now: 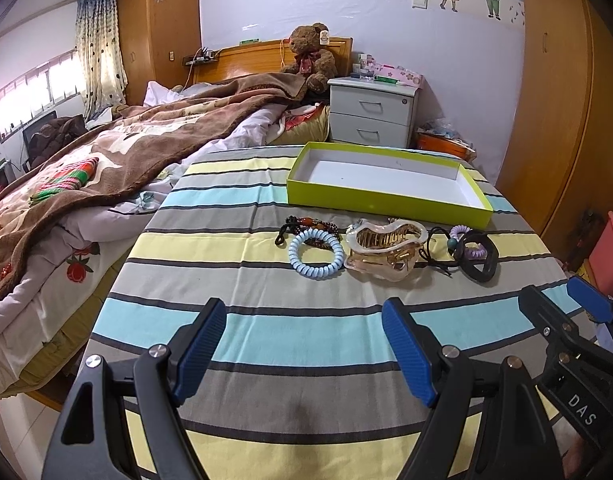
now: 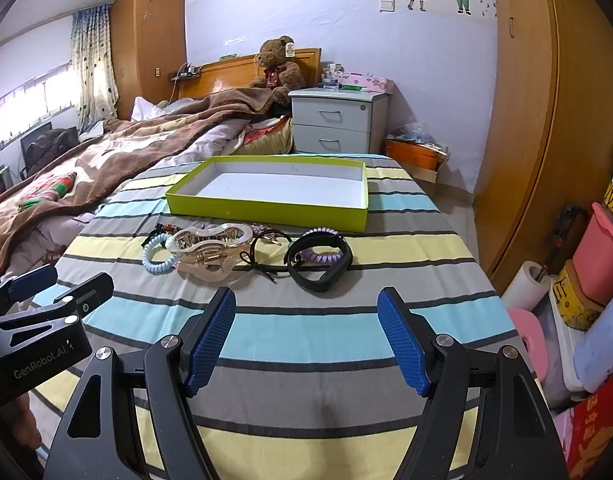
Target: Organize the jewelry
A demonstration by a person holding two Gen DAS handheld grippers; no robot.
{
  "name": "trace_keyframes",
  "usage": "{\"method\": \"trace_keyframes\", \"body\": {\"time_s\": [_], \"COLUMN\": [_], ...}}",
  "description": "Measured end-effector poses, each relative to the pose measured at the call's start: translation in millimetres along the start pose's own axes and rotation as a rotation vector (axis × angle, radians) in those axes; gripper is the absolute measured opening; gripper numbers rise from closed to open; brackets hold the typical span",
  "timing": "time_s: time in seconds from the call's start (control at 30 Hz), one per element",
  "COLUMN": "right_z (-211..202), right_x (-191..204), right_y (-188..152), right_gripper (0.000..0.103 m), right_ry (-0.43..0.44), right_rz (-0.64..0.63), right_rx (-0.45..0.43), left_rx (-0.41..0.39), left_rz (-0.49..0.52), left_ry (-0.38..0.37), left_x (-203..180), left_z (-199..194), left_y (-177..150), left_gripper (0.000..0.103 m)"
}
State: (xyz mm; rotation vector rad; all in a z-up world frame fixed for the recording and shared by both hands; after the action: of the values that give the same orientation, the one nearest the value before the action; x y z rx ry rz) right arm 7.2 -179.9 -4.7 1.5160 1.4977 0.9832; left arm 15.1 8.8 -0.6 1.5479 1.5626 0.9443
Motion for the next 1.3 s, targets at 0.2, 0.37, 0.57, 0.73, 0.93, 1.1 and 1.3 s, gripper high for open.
{"method": "trace_keyframes", "body": {"time_s": [0.2, 0.37, 0.57, 0.73, 0.93, 1.1, 1.3], "right_z": [3, 4, 6, 6, 6, 10, 20], "right_x": [2, 4, 2, 2, 2, -3, -20], "right_y": [0, 0, 1, 1, 1, 4, 10], "right_gripper": [0.073, 0.073, 0.073, 0.073, 0.073, 0.073, 0.074], "right_ry": [-0.005, 0.000, -0.003, -0.002, -0.004, -0.004, -0.025], "right_rz": [0.000, -0.006, -0.002, -0.002, -0.001, 0.008, 0.037], "right_rx": [0.012, 0.011, 0.013, 0.013, 0.014, 0.023, 0.027], "left_rx": [0.007, 0.015, 0.022, 0.021, 0.018, 0.024, 0.052], "left_rz": [-0.002, -0.006, -0.014, -0.013, -0.012, -0.014, -0.086], "left_ry": [-0.008, -0.009, -0.007, -0.008, -0.005, -0.017, -0.087], "left_x": [2, 4, 6, 5, 5, 6, 19], "left_z": [5, 8, 10, 10, 11, 13, 26], "left_y": [0, -1, -1, -1, 0, 1, 3], "left_gripper": [0.082, 0.082, 0.082, 0.082, 0.082, 0.082, 0.082]}}
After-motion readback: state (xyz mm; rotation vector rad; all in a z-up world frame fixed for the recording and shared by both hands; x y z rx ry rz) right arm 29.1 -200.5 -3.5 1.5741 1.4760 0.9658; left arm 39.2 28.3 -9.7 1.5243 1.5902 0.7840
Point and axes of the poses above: each gripper's, at about its wrist camera, not at the fingertips, and z roughly the way its jaws point, x to its left, y to its top, the point moved 2 cm from there along z, roughly the way its jaws point, and after that the axes turned 14 degrees about -x, right-handed, at the moved point
